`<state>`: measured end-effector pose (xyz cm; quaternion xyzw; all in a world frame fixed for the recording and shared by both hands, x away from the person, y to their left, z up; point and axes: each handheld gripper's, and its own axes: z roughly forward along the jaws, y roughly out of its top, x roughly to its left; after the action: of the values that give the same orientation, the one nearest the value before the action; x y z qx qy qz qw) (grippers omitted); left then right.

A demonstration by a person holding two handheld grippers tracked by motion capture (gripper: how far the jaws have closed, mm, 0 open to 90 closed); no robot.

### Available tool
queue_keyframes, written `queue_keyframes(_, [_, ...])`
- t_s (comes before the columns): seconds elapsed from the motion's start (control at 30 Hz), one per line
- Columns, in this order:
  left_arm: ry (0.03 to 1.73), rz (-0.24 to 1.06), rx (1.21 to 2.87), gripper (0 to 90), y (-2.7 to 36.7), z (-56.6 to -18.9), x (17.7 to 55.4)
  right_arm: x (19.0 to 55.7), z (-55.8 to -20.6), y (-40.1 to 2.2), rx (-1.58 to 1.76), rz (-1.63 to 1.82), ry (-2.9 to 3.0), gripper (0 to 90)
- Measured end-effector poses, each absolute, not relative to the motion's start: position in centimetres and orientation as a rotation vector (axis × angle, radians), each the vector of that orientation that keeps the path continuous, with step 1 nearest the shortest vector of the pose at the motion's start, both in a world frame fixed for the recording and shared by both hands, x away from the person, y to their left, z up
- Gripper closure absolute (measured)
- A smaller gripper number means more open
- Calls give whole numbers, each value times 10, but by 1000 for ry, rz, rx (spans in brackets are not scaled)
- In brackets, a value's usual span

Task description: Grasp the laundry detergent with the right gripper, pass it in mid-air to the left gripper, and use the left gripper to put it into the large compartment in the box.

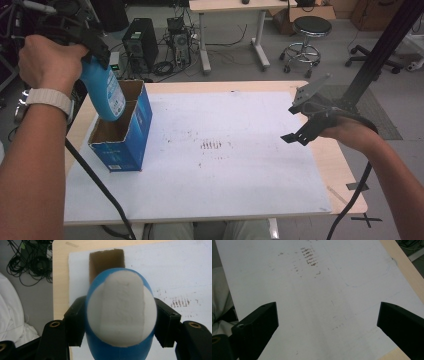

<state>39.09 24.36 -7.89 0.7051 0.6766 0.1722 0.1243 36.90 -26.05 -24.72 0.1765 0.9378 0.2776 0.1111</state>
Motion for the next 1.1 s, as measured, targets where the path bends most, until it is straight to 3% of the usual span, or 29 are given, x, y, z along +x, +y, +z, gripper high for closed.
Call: queue_keyframes(1.1, [1964,511,2069,382,259,-168,400,372,-260,-257,549,785,2772,32])
